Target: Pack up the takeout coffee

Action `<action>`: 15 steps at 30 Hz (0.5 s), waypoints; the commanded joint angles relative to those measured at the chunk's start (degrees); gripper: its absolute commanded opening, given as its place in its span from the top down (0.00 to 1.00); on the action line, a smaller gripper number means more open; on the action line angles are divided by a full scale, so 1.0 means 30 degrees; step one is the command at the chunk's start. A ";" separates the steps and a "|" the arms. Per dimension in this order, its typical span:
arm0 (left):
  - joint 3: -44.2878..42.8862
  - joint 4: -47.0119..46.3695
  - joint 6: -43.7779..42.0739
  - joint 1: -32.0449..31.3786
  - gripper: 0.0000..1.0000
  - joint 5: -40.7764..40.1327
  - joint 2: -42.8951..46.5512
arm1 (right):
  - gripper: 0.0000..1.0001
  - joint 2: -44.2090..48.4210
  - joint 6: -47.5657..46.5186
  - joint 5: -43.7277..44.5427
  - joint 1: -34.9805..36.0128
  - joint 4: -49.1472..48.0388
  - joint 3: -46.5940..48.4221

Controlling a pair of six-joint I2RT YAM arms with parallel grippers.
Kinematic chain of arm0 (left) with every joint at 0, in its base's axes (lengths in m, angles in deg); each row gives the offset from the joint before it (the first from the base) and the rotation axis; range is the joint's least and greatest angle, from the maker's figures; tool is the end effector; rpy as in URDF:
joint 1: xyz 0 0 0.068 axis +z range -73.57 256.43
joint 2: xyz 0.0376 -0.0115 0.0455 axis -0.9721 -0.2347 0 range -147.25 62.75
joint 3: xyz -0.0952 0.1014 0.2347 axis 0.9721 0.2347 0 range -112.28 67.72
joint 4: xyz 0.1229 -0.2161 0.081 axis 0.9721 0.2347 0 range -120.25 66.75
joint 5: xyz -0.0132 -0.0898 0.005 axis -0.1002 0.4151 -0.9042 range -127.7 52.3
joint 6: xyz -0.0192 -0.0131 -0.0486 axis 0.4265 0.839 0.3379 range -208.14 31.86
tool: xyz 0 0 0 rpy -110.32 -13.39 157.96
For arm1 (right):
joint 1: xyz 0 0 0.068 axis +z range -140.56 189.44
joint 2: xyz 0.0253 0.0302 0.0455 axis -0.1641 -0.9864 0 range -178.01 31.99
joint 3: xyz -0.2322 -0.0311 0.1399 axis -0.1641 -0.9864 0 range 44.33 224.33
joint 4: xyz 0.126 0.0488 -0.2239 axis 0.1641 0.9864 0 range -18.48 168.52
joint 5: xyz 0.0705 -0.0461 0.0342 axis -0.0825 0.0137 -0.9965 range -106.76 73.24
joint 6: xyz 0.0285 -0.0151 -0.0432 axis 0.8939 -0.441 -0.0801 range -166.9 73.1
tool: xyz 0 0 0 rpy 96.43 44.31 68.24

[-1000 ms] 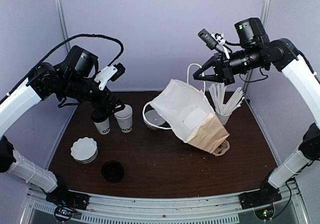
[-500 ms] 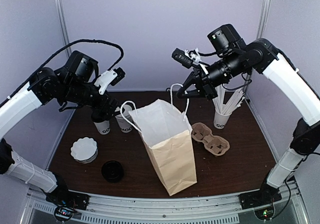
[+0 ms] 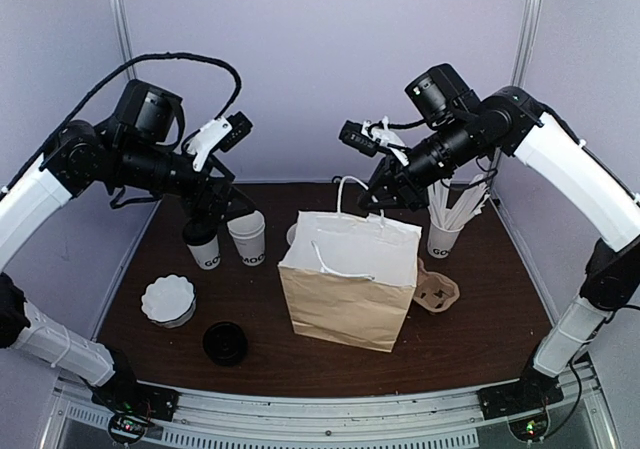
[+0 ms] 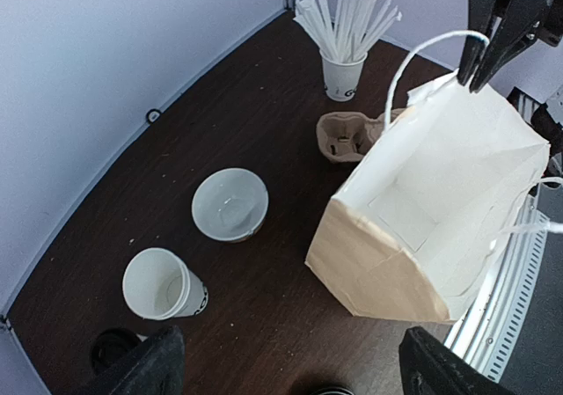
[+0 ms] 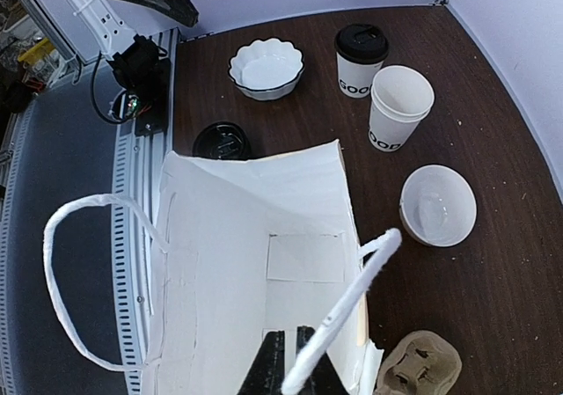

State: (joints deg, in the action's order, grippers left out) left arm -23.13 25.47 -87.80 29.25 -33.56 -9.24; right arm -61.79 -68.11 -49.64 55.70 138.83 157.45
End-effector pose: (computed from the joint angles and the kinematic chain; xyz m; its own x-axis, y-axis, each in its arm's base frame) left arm 0.1602 -0.1767 0.4349 -0.4122 0.4362 -0.7999 0.7684 0.6381 -0.0480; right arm 0.2061 0.2434 0.4377 -0.1683 -0.6154 -0.7701 -0.9857 0.1024 0.1336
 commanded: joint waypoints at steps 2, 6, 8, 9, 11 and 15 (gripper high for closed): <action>-0.2901 -0.0931 -0.2176 0.0147 0.10 0.3122 -0.3557 | 0.79 -0.0548 0.0147 0.1752 -0.0032 -0.0249 0.1305; -0.5859 -0.0282 -0.3277 0.0257 0.09 0.4886 -0.6657 | 0.62 -0.0632 0.0156 0.3369 -0.0096 -0.0310 0.1709; -0.7283 0.0179 -0.3595 0.0285 0.10 0.5109 -0.8085 | 0.58 -0.0640 0.0161 0.3930 -0.0149 -0.0293 0.1780; -0.7978 0.0329 -0.3793 0.0286 0.10 0.5048 -0.8656 | 0.58 -0.0645 0.0132 0.4194 -0.0155 -0.0299 0.1781; -0.8594 0.0401 -0.4131 0.0377 0.10 0.5176 -0.9591 | 0.58 -0.0638 0.0124 0.4404 -0.0170 -0.0359 0.1666; -0.9790 0.0307 -0.3918 0.0881 0.12 0.6180 -1.1033 | 0.61 -0.0518 0.0103 0.4657 -0.0215 -0.0448 0.1466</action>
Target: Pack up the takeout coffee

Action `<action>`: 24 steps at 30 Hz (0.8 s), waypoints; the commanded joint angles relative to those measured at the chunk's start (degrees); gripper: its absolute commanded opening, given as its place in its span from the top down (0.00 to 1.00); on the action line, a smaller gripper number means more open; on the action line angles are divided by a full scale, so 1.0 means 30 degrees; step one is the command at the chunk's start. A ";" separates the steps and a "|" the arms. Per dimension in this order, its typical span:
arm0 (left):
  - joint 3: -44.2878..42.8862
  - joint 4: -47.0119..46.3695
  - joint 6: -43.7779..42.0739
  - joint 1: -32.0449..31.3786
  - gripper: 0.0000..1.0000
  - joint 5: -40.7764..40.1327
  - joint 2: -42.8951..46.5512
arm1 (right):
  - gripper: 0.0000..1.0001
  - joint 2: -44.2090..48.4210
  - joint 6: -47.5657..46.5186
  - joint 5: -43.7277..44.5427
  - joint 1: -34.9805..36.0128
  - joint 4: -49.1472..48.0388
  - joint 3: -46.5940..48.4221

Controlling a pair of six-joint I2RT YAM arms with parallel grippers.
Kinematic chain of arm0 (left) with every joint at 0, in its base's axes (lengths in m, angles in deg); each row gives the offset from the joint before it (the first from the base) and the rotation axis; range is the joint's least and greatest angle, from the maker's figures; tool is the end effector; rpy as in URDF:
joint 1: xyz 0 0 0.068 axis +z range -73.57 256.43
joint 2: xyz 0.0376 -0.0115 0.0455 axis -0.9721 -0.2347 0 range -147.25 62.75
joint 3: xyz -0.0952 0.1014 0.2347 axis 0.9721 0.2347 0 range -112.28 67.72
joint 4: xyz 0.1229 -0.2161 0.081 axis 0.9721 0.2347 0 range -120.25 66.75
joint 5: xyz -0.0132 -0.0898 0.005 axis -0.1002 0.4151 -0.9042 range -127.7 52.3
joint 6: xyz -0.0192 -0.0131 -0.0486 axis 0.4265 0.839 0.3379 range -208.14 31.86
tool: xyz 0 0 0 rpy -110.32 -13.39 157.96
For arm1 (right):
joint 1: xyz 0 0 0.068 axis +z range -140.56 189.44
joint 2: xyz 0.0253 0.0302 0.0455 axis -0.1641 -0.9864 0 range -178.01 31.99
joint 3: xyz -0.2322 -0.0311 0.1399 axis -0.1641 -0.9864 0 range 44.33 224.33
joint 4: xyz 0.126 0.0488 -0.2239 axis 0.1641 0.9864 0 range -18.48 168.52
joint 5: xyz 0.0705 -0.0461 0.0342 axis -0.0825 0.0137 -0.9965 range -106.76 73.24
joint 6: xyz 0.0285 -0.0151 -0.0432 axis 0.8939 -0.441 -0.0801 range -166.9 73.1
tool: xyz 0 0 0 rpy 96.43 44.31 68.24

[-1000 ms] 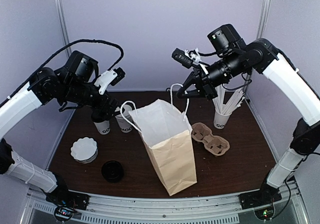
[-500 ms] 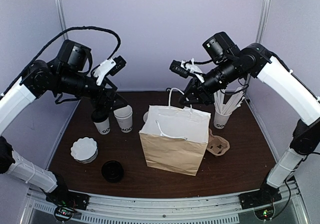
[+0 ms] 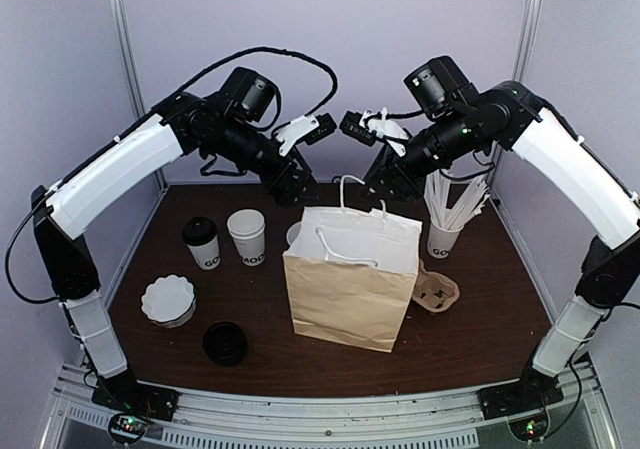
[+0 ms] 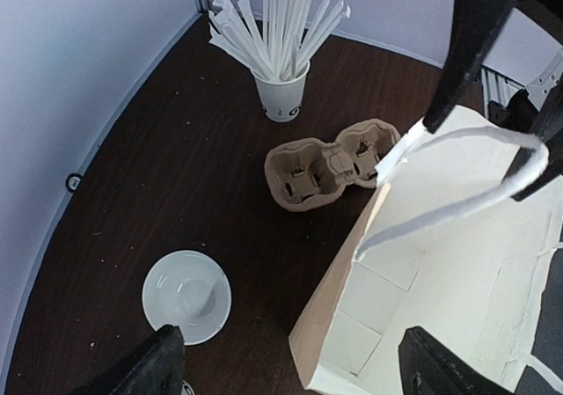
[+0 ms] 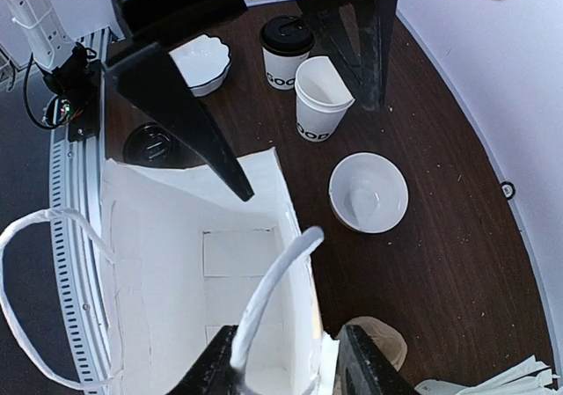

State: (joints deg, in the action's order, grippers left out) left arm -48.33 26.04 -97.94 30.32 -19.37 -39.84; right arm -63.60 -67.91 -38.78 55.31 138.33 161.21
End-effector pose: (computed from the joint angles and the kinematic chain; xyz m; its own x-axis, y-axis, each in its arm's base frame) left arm 0.2560 -0.2823 0.4133 -0.3207 0.5665 -0.7591 0.9119 0.4013 -0.0858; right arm 0.2182 0.2442 0.4449 -0.1596 -0.6419 -0.7500 -0.9700 0.2430 -0.0016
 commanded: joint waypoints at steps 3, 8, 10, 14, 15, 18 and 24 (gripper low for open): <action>-0.1996 0.0067 -0.0736 0.0545 0.13 0.3363 -0.1595 | 0.70 0.0142 -0.0040 0.1635 -0.0105 -0.0404 0.0238; -0.3147 0.0136 -0.0751 0.0543 0.14 0.6408 -0.2873 | 0.88 -0.0420 -0.0027 0.1592 -0.0228 -0.0240 0.0624; -0.3546 0.0132 -0.0698 0.0518 0.14 0.6508 -0.3486 | 0.92 -0.0546 -0.0026 0.1369 -0.0230 -0.0184 0.0767; -0.4060 0.0134 -0.0605 0.0524 0.17 0.7094 -0.4556 | 1.00 -0.0672 -0.0119 0.0823 -0.0230 0.0022 0.1151; -0.4134 0.0133 -0.0567 0.0531 0.19 0.7300 -0.4750 | 1.00 -0.0683 -0.0122 0.0809 -0.0230 0.0022 0.1239; -0.4218 0.0049 -0.0413 0.0395 0.23 0.7401 -0.5064 | 1.00 -0.0667 -0.0194 0.0624 -0.0230 0.0080 0.1307; -0.4549 0.0046 -0.0394 0.0197 0.39 0.7371 -0.5437 | 1.00 -0.0500 -0.0286 0.0193 -0.0230 0.0227 0.1223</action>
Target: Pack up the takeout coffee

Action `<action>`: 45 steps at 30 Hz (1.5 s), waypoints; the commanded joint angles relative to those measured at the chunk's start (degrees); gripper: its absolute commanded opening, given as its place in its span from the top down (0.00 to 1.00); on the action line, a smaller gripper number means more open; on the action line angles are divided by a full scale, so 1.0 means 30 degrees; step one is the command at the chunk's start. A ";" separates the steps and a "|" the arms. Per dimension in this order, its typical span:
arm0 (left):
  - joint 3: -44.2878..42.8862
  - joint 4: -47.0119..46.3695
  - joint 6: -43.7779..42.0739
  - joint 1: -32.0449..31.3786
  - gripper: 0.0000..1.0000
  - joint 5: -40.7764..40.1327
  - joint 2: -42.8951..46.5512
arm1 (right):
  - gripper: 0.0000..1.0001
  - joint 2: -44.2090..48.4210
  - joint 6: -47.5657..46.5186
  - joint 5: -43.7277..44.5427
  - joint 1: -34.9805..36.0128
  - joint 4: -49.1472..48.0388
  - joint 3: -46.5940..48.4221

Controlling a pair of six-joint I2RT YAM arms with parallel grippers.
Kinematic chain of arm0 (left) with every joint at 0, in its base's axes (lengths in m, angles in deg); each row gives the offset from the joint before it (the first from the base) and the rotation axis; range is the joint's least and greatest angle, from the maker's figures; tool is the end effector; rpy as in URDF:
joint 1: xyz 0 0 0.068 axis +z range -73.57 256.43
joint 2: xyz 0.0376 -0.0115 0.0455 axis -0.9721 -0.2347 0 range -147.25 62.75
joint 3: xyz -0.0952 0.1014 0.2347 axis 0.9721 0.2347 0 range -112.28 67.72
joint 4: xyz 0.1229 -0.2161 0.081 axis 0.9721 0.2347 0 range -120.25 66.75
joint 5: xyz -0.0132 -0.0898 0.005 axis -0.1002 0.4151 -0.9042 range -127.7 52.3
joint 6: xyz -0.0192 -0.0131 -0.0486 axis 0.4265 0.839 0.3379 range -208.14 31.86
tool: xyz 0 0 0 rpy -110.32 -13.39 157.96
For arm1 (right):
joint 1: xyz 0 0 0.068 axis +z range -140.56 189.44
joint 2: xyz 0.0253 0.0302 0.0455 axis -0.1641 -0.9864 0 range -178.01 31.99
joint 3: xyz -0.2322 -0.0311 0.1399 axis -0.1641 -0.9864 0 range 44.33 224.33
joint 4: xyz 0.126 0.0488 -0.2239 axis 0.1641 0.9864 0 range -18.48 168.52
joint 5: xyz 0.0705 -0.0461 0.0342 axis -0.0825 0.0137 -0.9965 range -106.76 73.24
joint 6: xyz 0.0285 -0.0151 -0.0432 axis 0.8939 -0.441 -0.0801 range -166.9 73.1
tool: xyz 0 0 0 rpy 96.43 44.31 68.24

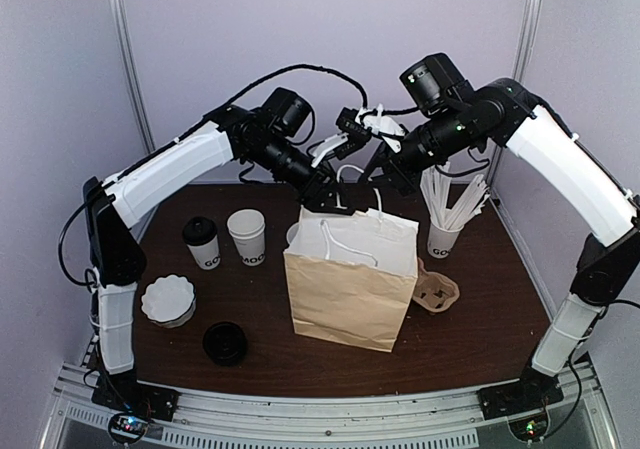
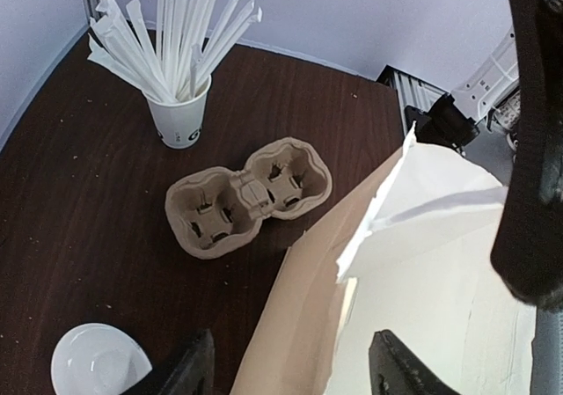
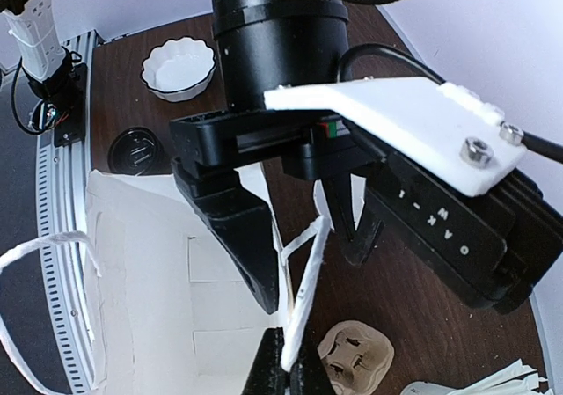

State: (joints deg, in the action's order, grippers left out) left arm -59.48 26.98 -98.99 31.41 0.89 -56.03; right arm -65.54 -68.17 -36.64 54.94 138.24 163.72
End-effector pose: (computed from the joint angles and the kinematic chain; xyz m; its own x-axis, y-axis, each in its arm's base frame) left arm 0.3008 -0.3324 0.3635 -0.3637 0.5720 -0.7352 0.9283 0.1570 -0.3370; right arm 0.2267 0.2481 0.4465 -0.1561 -0.6456 -0.7476 -0.9618 0.2716 -0.0337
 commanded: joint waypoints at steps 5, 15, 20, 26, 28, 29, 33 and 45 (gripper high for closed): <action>-0.0842 -0.0020 -0.0065 -0.0214 0.50 0.1088 -0.0123 | 1.00 0.0227 -0.0148 -0.0560 -0.0106 0.0225 0.0324; -0.0540 0.0823 -0.0571 -0.0407 0.51 0.0150 -0.0389 | 1.00 0.0307 -0.0408 -0.1866 -0.0107 0.0550 0.0417; -0.0998 0.0816 -0.0619 -0.0435 0.58 0.0169 -0.0772 | 1.00 0.0235 -0.0566 -0.2278 -0.0106 0.0693 0.0503; -0.1067 0.1013 -0.0874 -0.0433 0.68 -0.0182 -0.0902 | 1.00 0.0084 -0.0642 -0.2854 -0.0107 0.0935 0.0916; -0.1078 0.1142 -0.0867 -0.0435 0.80 0.0016 -0.0846 | 1.00 0.0068 -0.0664 -0.2676 -0.0106 0.0964 0.0925; -0.1063 0.1145 -0.0836 -0.0457 0.82 0.0052 -0.0775 | 1.00 0.0075 -0.0670 -0.2597 -0.0106 0.0971 0.0928; -0.0668 0.1158 -0.0757 -0.0564 0.86 0.0112 0.0119 | 0.92 0.0258 -0.0678 -0.2032 -0.0106 0.1050 0.0837; 0.4009 0.1341 0.0357 -0.0549 1.00 -0.2864 0.4551 | 0.37 0.5830 -0.0158 -0.3951 -0.7508 -0.0830 -0.5501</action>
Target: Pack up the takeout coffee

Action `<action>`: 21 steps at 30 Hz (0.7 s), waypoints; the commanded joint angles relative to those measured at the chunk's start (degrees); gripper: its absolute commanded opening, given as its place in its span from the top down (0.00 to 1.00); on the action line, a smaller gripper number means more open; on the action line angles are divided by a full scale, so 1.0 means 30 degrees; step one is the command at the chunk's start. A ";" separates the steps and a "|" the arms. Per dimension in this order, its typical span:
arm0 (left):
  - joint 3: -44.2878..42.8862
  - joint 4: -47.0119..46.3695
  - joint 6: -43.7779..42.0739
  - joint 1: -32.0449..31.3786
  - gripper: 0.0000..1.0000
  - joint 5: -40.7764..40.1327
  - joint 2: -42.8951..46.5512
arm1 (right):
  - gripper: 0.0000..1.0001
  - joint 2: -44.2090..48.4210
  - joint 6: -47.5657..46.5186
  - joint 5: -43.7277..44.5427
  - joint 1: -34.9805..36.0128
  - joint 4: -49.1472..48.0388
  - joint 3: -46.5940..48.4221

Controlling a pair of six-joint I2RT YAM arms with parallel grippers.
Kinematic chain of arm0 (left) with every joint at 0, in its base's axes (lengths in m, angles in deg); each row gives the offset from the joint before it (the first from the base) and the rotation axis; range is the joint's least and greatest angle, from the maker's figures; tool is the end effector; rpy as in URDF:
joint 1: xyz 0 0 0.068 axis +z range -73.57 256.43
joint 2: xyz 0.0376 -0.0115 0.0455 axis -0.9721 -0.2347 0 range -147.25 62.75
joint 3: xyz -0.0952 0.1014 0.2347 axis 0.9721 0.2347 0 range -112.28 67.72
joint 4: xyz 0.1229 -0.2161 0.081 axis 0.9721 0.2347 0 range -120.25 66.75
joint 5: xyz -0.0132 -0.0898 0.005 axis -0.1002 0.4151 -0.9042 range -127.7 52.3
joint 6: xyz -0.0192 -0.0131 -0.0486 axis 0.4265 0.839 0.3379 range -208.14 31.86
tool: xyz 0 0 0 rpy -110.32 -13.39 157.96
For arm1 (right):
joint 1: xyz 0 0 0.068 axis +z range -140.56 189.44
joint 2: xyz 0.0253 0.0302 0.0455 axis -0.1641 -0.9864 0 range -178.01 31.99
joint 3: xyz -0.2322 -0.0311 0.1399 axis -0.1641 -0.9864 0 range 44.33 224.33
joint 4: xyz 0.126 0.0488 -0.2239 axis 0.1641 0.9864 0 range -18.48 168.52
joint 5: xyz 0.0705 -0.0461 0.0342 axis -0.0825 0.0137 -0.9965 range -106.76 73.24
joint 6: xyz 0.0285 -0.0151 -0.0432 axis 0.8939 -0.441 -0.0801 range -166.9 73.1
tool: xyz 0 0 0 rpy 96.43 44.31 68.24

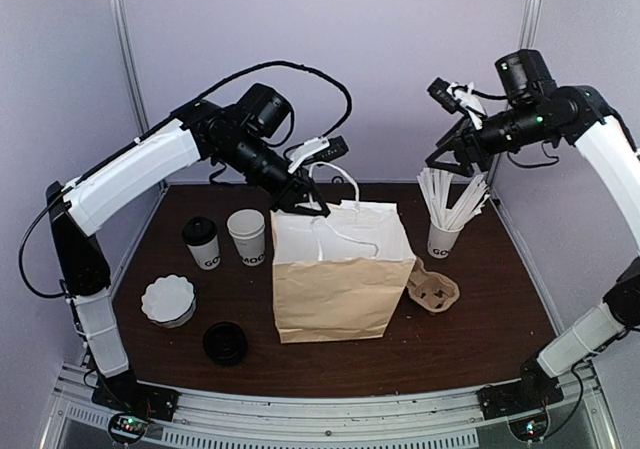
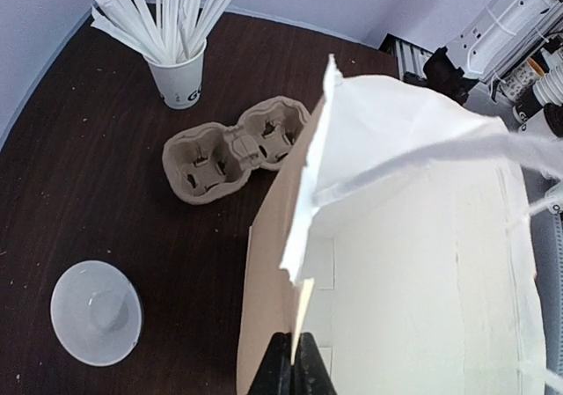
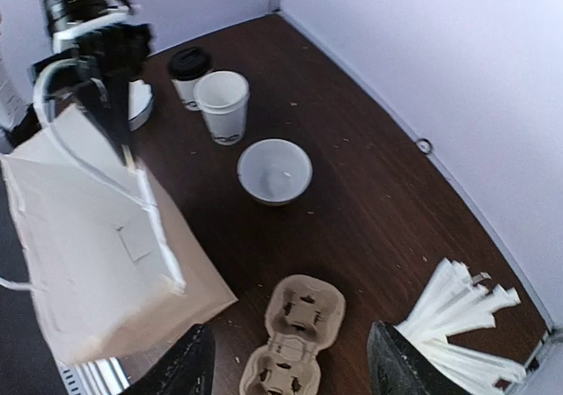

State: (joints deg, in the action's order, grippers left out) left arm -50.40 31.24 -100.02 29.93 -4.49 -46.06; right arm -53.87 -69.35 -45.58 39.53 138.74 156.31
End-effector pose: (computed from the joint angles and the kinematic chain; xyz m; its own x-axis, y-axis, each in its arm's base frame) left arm 0.2618 -0.3042 0.3803 -0.3596 0.6291 -0.6892 0.9321 0.2072 -0.2972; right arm 0.2283 0.1522 0.4696 -0.2379 -0.5246 -0.8175 -0.9136 0.4065 0.0050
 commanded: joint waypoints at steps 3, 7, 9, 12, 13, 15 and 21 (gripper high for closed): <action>0.1580 -0.0045 0.1196 -0.0056 1.00 -0.1739 0.1905 | 0.45 0.3159 -0.0459 0.2268 -0.2728 -0.2750 -0.7769; 0.2458 -0.0173 0.1434 -0.0002 1.00 -0.2260 0.2813 | 0.55 0.3368 -0.0697 0.4992 -0.2945 -0.4566 -1.2139; 0.2812 -0.0460 0.1696 0.0080 1.00 -0.2337 0.3168 | 0.59 0.2807 -0.0740 0.5681 -0.2960 -0.4911 -1.3171; 0.3390 -0.0995 0.2166 0.0259 1.00 -0.2332 0.3503 | 0.63 0.1726 -0.0925 0.6676 -0.2888 -0.5222 -1.3715; 0.3533 -0.1127 0.2282 0.0340 1.00 -0.2339 0.3538 | 0.63 0.1372 -0.0948 0.7001 -0.2867 -0.5325 -1.3740; 0.3868 -0.1212 0.2380 0.0458 1.00 -0.2455 0.3616 | 0.63 0.0637 -0.1017 0.7184 -0.2731 -0.5386 -1.3704; 0.5707 -0.2416 0.2611 0.0854 1.00 -0.2516 0.4471 | 0.63 -0.1365 -0.1198 0.7072 -0.1970 -0.5197 -1.3340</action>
State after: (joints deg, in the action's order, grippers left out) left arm -36.11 28.73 -93.68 31.52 -11.66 -35.53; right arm -55.08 -72.20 -26.37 31.84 124.21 114.89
